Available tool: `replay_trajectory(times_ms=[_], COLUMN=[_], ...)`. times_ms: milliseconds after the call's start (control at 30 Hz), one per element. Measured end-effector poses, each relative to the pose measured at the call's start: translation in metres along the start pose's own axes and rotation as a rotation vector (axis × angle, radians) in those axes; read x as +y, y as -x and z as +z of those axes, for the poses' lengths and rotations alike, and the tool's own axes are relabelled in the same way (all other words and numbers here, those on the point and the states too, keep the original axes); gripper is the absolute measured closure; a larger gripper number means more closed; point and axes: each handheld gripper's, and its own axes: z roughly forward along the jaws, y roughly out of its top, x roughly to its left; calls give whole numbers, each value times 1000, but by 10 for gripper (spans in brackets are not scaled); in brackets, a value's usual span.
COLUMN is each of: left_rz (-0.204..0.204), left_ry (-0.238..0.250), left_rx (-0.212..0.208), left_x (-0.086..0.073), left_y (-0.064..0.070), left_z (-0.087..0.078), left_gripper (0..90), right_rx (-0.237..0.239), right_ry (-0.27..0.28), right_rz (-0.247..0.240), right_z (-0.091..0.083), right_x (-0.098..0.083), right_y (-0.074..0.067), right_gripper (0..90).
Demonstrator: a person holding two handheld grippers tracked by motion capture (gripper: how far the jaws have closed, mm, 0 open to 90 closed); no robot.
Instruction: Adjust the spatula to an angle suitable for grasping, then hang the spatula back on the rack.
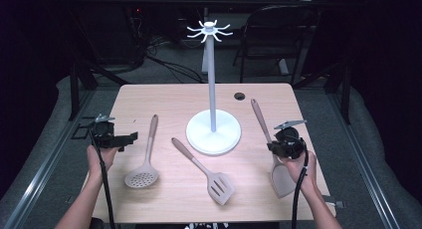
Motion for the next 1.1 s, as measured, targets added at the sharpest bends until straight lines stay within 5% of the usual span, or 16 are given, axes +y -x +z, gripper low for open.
replay_trajectory(times_ms=[200,233,433,1100], left_rz=[14,13,10,52], left_ry=[3,7,23,55], left_rx=[-18,-15,-51,-160], left_x=[1,1,4,19], left_y=[5,6,12,45], left_z=[-1,-1,-6,-21], left_gripper=[1,1,2,2], right_rx=[-10,12,14,34], right_ry=[-3,23,57,100], right_rz=[-68,-43,-66,-143], right_z=[-6,-5,-10,-17], right_x=[5,4,6,12], right_y=[-9,-11,-18,-40], right_gripper=[788,788,788,789])
